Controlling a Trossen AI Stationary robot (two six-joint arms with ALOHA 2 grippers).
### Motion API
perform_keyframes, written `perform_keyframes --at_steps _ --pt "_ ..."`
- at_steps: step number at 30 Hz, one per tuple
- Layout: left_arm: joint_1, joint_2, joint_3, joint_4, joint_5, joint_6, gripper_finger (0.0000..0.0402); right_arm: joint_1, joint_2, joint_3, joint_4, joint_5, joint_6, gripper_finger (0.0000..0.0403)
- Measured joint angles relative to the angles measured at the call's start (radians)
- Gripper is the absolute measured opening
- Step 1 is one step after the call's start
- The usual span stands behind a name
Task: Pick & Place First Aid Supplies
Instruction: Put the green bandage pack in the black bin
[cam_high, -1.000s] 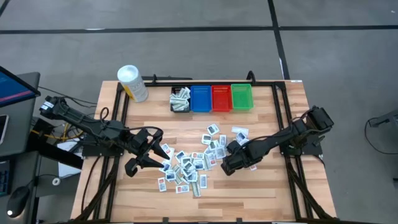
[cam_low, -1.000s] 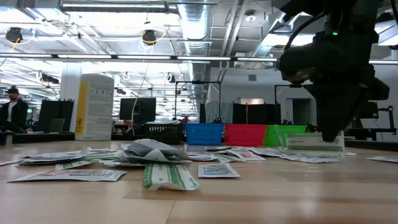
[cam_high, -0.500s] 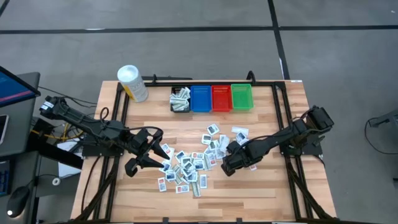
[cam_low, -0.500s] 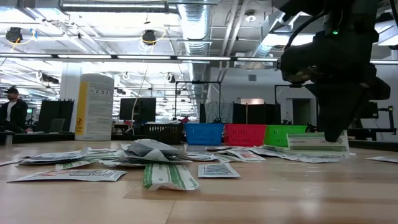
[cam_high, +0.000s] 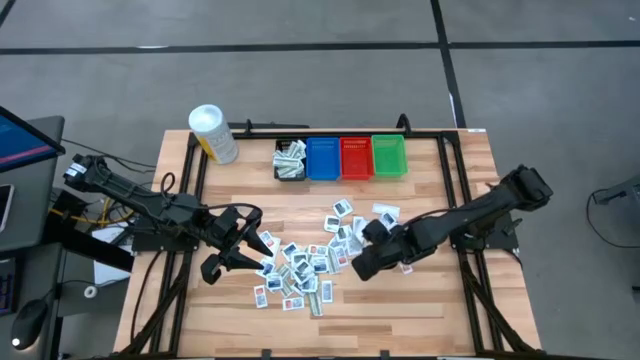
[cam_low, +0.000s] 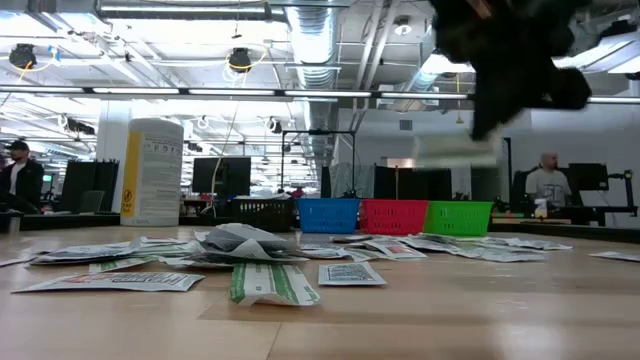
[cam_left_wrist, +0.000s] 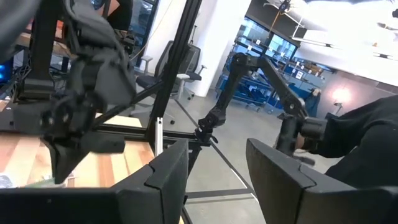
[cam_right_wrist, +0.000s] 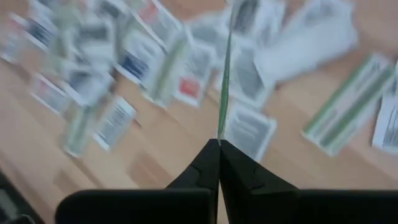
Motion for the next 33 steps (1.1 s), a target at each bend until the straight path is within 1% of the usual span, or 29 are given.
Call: perform_keyframes --at_steps 2,5,9,11,14,18,21,24,27,33 --pt "0.000 0.000 0.000 0.000 -0.025 0.015 0.0163 0.000 -0.027 0.016 0.015 0.042 -0.030 0.0000" --pt "0.000 0.000 0.000 0.004 -0.112 0.018 0.0163 0.000 -0.058 0.031 0.082 0.095 -0.098 0.0000" --pt "0.000 0.000 0.000 0.006 -0.268 -0.009 0.0163 -0.001 -0.084 0.050 0.225 0.162 -0.215 0.0000" --pt "0.009 0.000 0.000 0.021 -0.314 -0.040 0.0163 -0.004 -0.093 0.051 0.321 0.189 -0.286 0.0000" --pt "0.034 0.000 0.000 0.048 -0.325 -0.106 0.0163 -0.005 -0.100 0.051 0.464 0.208 -0.396 0.0000" --pt "0.065 0.002 0.000 0.073 -0.325 -0.206 0.0163 -0.008 -0.101 0.052 0.661 0.208 -0.544 0.0000" --pt "0.085 0.018 0.000 0.095 -0.325 -0.282 0.0163 -0.011 -0.101 0.052 0.785 0.206 -0.611 0.0000" --pt "0.102 0.048 0.000 0.122 -0.328 -0.343 0.0163 -0.011 -0.101 0.052 0.872 0.187 -0.656 0.0000" --pt "0.117 0.092 0.000 0.167 -0.333 -0.353 0.0163 -0.012 -0.101 0.052 0.925 0.183 -0.676 0.0000" --pt "0.123 0.188 0.000 0.327 -0.331 -0.315 0.0163 -0.031 -0.091 0.052 0.919 0.179 -0.675 0.0000"
